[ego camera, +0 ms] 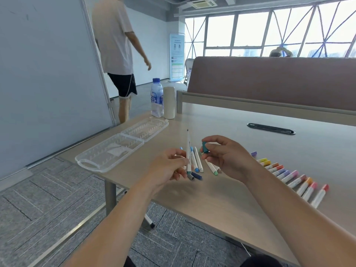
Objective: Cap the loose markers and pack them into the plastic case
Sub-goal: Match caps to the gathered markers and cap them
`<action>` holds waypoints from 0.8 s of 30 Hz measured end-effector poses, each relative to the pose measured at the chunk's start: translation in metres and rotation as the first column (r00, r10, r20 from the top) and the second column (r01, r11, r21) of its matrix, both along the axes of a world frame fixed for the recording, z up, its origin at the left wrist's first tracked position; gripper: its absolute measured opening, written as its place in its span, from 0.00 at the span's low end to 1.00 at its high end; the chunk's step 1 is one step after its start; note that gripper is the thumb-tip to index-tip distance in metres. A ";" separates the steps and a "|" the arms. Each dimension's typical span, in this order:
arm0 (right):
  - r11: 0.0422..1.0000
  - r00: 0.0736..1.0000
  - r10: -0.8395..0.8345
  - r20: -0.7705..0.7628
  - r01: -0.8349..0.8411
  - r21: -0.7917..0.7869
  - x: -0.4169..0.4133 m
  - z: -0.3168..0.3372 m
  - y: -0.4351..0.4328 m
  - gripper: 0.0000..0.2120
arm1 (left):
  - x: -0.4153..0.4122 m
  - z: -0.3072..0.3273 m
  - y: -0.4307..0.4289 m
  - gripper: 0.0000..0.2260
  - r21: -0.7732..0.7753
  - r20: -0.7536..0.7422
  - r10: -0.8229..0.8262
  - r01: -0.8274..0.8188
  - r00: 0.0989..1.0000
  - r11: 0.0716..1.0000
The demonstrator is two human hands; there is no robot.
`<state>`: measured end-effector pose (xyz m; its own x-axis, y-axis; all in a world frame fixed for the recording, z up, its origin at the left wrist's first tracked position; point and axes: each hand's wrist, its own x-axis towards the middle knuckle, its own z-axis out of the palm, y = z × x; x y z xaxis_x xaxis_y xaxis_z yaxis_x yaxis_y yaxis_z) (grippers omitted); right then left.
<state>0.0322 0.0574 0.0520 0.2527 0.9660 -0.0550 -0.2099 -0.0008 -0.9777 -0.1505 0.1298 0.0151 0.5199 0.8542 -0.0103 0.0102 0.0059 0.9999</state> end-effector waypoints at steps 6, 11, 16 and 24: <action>1.000 0.997 -0.022 0.072 0.022 -0.008 -0.001 -0.001 0.001 0.07 | -0.001 -0.002 0.002 0.05 0.054 -0.036 -0.027 0.029 0.999 0.998; 0.955 0.945 -0.291 0.150 0.277 0.103 0.002 0.005 0.007 0.06 | -0.005 -0.001 0.002 0.05 0.075 -0.082 -0.133 0.139 0.988 0.987; 0.946 0.936 -0.314 0.159 0.294 0.140 0.001 0.011 0.009 0.06 | -0.005 0.002 -0.001 0.05 0.066 -0.103 -0.185 0.193 0.977 0.979; 0.949 0.938 -0.298 0.179 0.271 0.159 0.000 0.009 0.009 0.07 | -0.002 0.002 -0.001 0.07 0.084 -0.135 -0.181 0.193 0.974 0.978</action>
<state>0.0318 0.0664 0.0612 0.5108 0.8474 0.1450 0.0155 0.1596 -0.9871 -0.1524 0.1284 0.0167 0.6704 0.7419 -0.0086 0.1279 -0.1042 0.9863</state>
